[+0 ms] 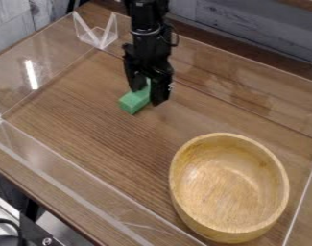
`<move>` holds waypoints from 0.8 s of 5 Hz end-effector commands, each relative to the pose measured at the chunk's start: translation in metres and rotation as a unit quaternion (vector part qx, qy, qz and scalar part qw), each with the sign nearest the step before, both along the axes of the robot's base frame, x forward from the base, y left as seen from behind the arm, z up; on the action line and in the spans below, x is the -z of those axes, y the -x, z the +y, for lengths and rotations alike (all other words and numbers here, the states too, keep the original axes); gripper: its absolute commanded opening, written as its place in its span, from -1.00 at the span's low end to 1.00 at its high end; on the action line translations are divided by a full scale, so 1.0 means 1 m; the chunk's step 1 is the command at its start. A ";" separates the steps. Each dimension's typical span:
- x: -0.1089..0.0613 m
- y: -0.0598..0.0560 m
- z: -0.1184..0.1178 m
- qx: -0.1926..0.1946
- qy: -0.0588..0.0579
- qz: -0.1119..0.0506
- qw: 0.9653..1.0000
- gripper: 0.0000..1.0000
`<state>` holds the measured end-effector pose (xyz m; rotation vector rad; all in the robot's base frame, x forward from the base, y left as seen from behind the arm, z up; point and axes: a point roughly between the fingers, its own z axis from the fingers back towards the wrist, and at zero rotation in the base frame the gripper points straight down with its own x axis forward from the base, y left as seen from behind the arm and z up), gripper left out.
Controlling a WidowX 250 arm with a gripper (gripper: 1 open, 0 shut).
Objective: Put the green block in the brown bowl
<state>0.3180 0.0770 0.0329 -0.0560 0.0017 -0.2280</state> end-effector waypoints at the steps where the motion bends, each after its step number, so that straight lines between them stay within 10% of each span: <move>1: 0.007 -0.002 0.010 -0.006 -0.001 -0.003 1.000 1.00; 2: 0.007 -0.003 0.012 -0.008 0.000 0.001 1.000 1.00; 3: 0.007 -0.002 0.009 -0.009 0.004 0.006 1.000 -1.00; 4: 0.002 -0.003 0.005 -0.011 0.007 0.011 1.000 -1.00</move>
